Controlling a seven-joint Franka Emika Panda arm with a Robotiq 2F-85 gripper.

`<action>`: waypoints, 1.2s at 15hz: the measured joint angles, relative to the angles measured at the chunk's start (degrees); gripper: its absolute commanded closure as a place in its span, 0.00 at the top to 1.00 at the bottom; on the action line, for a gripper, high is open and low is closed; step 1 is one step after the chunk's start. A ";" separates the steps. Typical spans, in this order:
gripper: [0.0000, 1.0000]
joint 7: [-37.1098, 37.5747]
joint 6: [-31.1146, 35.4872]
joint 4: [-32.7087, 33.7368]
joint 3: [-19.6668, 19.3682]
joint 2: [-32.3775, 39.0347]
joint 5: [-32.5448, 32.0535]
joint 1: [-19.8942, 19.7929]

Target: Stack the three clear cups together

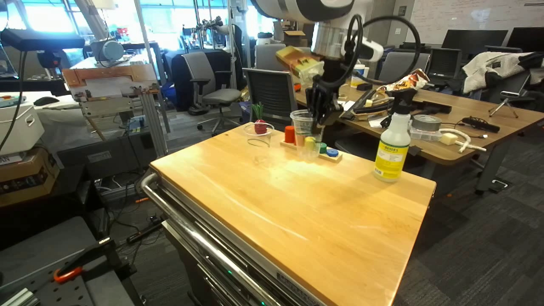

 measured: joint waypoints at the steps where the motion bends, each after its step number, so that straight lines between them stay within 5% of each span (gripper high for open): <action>1: 0.01 0.47 -0.11 -0.42 0.02 -2.38 0.00 0.49; 8: 0.01 0.65 -1.92 -3.53 3.57 -14.52 0.32 4.45; 18: 0.01 -0.65 -0.79 -7.46 6.42 -10.14 0.93 8.03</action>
